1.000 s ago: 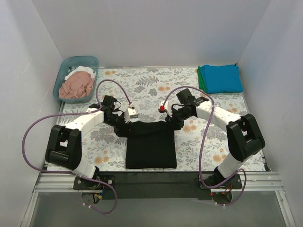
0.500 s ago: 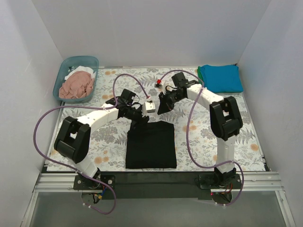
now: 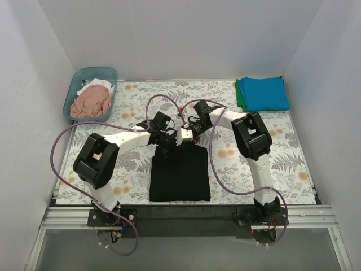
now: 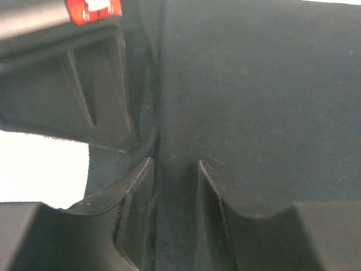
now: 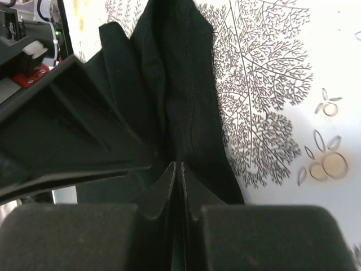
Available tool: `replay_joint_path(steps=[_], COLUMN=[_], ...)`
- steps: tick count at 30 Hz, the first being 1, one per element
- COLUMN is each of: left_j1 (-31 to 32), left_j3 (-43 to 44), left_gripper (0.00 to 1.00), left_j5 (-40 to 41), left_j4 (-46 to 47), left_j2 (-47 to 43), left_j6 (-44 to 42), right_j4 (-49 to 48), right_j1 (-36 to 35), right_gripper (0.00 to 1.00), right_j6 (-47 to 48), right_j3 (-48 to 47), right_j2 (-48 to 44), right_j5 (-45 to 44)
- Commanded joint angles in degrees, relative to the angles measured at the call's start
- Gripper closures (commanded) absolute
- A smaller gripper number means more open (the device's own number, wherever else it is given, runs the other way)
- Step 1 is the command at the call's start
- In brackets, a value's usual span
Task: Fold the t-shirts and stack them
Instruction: Fold the tshirt
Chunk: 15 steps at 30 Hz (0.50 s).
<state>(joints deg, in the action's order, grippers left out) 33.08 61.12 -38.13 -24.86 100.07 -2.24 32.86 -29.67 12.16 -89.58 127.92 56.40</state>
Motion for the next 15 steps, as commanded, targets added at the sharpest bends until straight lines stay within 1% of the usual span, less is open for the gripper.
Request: replay_joint_path(steps=[1,5,7,8,11,12,14,15], left_j1=[0.75,1.11,1.46,1.63,2.07,2.08,2.16,2.25], left_j3=[-0.83,-0.31,-0.04,-0.04,0.14,0.22,0.93,1.19], left_gripper=[0.67,0.66,0.68,0.74,0.85,0.93,0.99,1.00], left_j5=[0.07,0.25,0.07,0.16,0.07,-0.01,0.07,0.59], left_j4=[0.87,-0.18,-0.71,-0.89,-1.15,-1.41,-1.77,-1.77], left_j2=[-0.23,0.47,0.74,0.83,0.83,0.74,0.39,-0.22], left_j6=[-1.19,-1.71,-1.98,-2.07,-2.42,-2.77,-3.03,-2.95], right_j4=[-0.95,-1.05,-1.31,-1.40,-2.10,-2.10,-2.19,-2.19], right_j1=[-0.21,-0.13,-0.21,-0.21,-0.21,-0.21,-0.21,-0.21], right_gripper=[0.89,0.89,0.89,0.89,0.89,0.89,0.90,0.90], right_j6=[-1.00,-0.91,-0.91,-1.00,-1.09,-1.00,-0.83,-0.74], right_j3=[-1.30,-1.12,-1.12,-0.77,-0.07,0.37,0.63,0.98], right_j2=[1.89,3.56,4.18,4.36,4.53,4.53,4.71,4.71], right_j5=[1.61,1.08,1.08,0.99,0.82,0.73,0.55,0.46])
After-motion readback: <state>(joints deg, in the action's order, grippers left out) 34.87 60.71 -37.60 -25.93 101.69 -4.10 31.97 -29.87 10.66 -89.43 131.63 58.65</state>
